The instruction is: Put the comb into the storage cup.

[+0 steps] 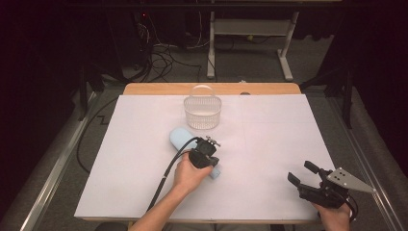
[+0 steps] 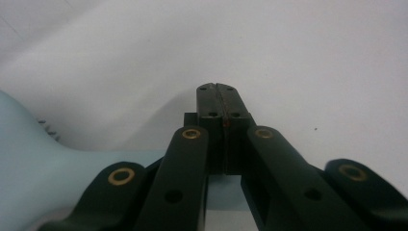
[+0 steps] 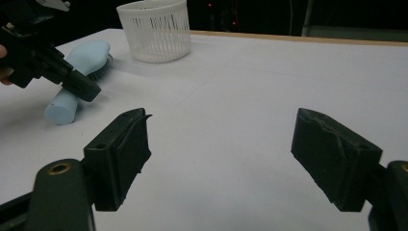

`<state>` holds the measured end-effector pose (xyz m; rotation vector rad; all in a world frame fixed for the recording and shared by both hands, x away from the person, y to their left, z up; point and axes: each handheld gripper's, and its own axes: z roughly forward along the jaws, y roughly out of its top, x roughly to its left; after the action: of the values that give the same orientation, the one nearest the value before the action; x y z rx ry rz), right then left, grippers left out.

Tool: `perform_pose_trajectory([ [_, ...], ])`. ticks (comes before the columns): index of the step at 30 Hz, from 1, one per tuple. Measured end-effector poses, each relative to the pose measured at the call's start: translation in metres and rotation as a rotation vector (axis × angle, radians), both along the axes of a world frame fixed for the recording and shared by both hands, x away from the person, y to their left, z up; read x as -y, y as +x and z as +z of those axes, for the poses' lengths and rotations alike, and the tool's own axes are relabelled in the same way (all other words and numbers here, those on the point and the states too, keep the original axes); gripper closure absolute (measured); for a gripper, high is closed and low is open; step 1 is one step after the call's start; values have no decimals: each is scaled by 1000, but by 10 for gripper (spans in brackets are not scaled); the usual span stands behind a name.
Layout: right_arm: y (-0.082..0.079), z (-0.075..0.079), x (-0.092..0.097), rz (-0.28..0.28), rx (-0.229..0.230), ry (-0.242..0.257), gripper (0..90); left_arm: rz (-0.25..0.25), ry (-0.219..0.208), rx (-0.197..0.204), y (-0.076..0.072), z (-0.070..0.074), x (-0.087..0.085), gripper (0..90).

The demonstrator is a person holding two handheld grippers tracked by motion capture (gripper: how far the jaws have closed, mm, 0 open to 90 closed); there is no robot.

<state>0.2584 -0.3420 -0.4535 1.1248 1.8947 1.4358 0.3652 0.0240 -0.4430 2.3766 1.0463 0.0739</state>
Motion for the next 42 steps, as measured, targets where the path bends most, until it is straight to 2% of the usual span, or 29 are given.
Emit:
perform_pose_trajectory([
  [15, -1, 0, 0, -5, 2, -3, 215, -1, 5, 11, -15, 0, -13, 897],
  [17, -1, 0, 0, -6, 2, -4, 215, -4, 20, 22, -19, 0, -16, 898],
  [24, -1, 0, 0, -5, 1, -3, 215, 1, 33, 32, -26, 1, -21, 897],
  [30, -1, 0, 0, -5, 1, -3, 215, 4, 31, 30, -29, 0, -27, 897],
  [42, -2, 0, 0, -7, 0, -3, 215, 10, 63, 31, -35, 1, -37, 897],
])
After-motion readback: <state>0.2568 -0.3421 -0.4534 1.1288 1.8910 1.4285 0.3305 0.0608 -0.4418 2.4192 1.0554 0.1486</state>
